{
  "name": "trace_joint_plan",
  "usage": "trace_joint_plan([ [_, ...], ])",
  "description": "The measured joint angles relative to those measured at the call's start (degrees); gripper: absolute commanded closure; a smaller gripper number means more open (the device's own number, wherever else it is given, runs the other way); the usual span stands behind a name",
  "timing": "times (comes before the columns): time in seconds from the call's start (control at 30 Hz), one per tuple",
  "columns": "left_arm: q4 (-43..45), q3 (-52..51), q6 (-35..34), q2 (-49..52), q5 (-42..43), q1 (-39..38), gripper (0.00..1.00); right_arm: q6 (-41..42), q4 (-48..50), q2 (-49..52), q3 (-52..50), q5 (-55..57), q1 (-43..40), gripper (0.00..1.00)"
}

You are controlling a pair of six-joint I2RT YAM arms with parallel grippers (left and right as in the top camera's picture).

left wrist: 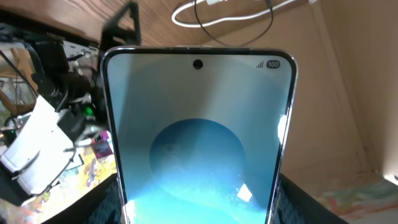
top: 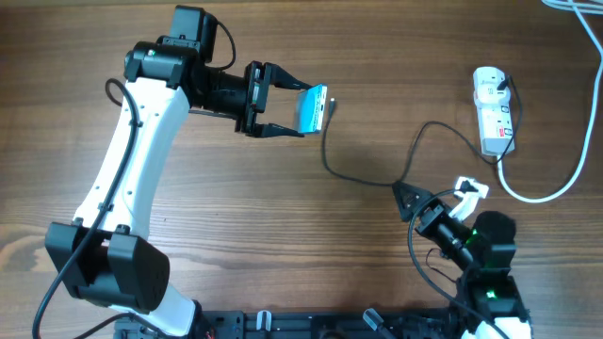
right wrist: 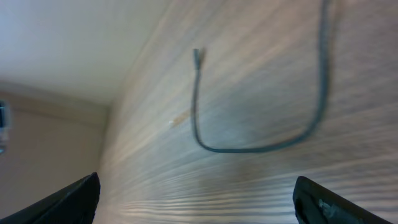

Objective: Plug charger to phone and switch on socket
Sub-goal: 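Move right gripper to the phone and grasp its edge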

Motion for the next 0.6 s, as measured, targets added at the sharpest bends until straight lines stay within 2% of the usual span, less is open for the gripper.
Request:
trace_joint_plan([
  [0.17, 0.11, 0.0, -0.26, 0.0, -2.21, 0.0, 0.96, -5.31, -11.82, 7.19, 12.07, -2.82, 0.0, 0.0],
  [0.3, 0.13, 0.0, -0.26, 0.0, -3.78, 0.0, 0.96, -13.33, -29.07, 14.95, 24.22, -2.08, 0.0, 0.0],
  [0.5, 0.09, 0.0, -0.26, 0.0, -4.44, 0.0, 0.96, -25.35, -59.39, 28.83, 48.61, 9.94, 0.02, 0.0],
  [0.6, 0.11, 0.0, -0.26, 0.0, -4.5, 0.0, 0.96, -28.26, -70.01, 35.52, 58.55, 18.45, 0.0, 0.0],
])
